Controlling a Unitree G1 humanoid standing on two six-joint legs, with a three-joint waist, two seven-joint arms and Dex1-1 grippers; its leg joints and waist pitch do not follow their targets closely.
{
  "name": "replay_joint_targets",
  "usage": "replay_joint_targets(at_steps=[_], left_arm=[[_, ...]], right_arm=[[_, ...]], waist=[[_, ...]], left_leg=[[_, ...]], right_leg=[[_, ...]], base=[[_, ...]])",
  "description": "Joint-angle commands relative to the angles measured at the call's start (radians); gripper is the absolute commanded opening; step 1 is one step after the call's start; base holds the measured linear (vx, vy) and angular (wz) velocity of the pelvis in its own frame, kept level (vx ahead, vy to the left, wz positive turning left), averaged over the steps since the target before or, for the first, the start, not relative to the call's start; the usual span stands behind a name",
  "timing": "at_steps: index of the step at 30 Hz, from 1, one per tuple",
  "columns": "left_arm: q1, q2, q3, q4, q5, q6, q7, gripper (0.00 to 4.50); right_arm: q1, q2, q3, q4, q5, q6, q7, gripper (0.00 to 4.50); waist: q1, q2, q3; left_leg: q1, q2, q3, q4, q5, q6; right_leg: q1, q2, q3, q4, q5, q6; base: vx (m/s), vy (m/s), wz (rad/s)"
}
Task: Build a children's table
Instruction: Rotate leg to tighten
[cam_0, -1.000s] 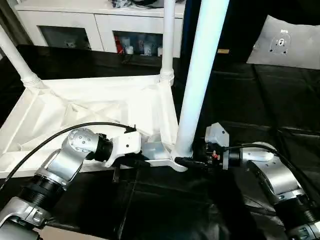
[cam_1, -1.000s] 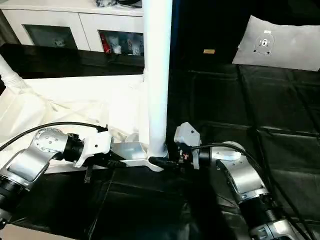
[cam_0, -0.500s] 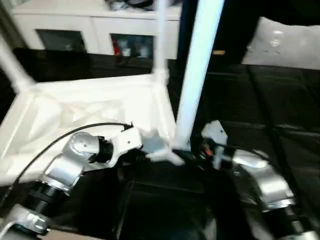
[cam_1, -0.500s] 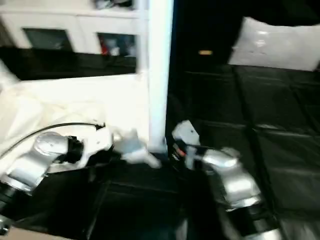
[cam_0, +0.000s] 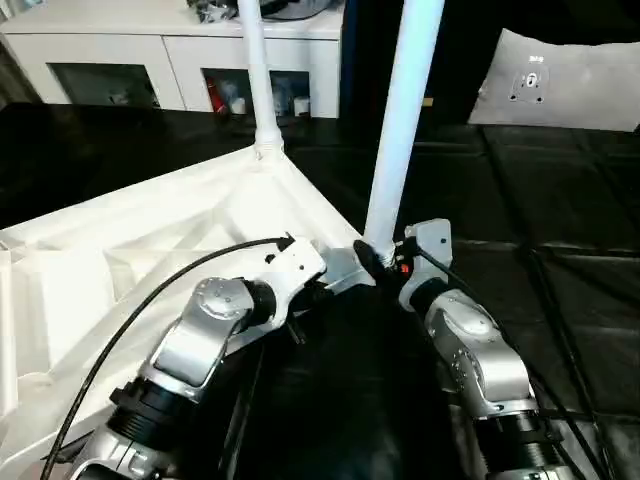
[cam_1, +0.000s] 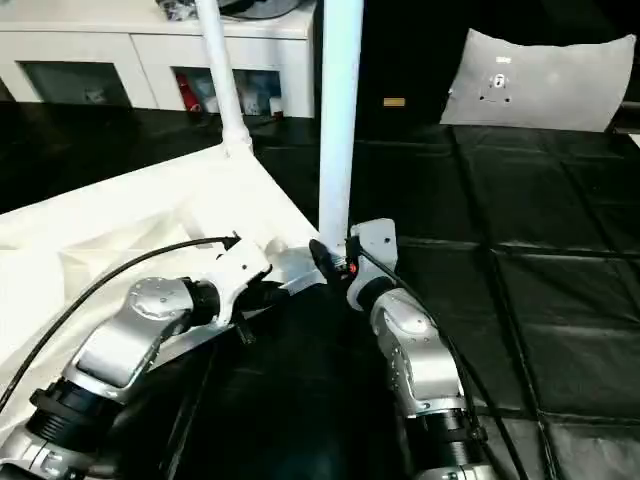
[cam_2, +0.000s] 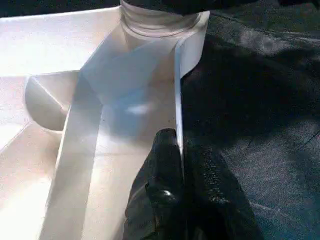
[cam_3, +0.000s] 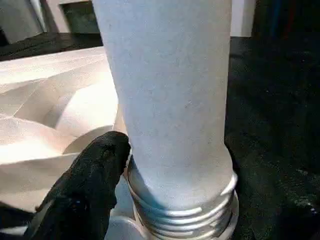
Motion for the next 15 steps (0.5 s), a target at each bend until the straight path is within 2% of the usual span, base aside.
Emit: replay_joint_targets(at_steps=[1, 6, 9, 10, 12, 15], left_arm=[[-0.020, 0.007, -0.022, -0.059, -0.022, -0.060, -0.036, 0.00], [-0.020, 0.069, -0.015, -0.027, -0.024, -0.111, -0.098, 0.00], [-0.014, 0.117, -0.023, -0.007, -0.041, -0.178, -0.177, 0.00], [-0.016, 0.157, -0.040, 0.003, -0.039, -0.216, -0.229, 0.00], [-0.018, 0.180, -0.052, 0.010, -0.040, -0.241, -0.266, 0.00], [-0.023, 0.203, -0.061, 0.021, -0.047, -0.264, -0.310, 0.00]], right_arm=[[0.009, -0.009, 0.062, -0.007, 0.023, 0.007, 0.075, 3.75], [0.015, -0.095, 0.033, -0.026, 0.043, -0.025, 0.174, 4.20], [0.012, -0.159, 0.018, -0.043, 0.066, -0.055, 0.267, 4.39], [0.000, -0.210, 0.022, -0.034, 0.050, -0.097, 0.314, 4.47], [-0.007, -0.242, 0.029, -0.029, 0.056, -0.116, 0.368, 4.47], [-0.009, -0.286, 0.038, -0.038, 0.092, -0.125, 0.473, 4.47]], waist=[[0.008, -0.001, -0.079], [0.012, 0.000, -0.078], [0.016, -0.002, -0.079], [0.020, -0.001, -0.080], [0.027, 0.003, -0.078], [0.036, 0.000, -0.080]], left_leg=[[-0.024, 0.032, -0.006, -0.069, -0.021, 0.089], [-0.021, 0.034, -0.003, -0.068, -0.020, 0.102], [-0.022, 0.033, -0.003, -0.067, -0.025, 0.105], [-0.019, 0.035, -0.003, -0.067, -0.025, 0.107], [-0.015, 0.036, -0.001, -0.066, -0.025, 0.109], [-0.013, 0.040, -0.001, -0.067, -0.027, 0.114]], right_leg=[[0.078, -0.073, 0.049, -0.064, -0.228, -0.206], [0.075, -0.073, 0.049, -0.065, -0.230, -0.217], [0.077, -0.073, 0.049, -0.064, -0.241, -0.210], [0.074, -0.074, 0.049, -0.065, -0.246, -0.207], [0.069, -0.073, 0.049, -0.064, -0.249, -0.208], [0.071, -0.074, 0.050, -0.061, -0.236, -0.219]], base=[[0.000, 0.000, 0.00], [0.000, 0.000, 0.00], [0.000, 0.000, 0.00], [0.000, 0.000, 0.00], [0.000, 0.000, 0.00], [0.000, 0.000, 0.00]])
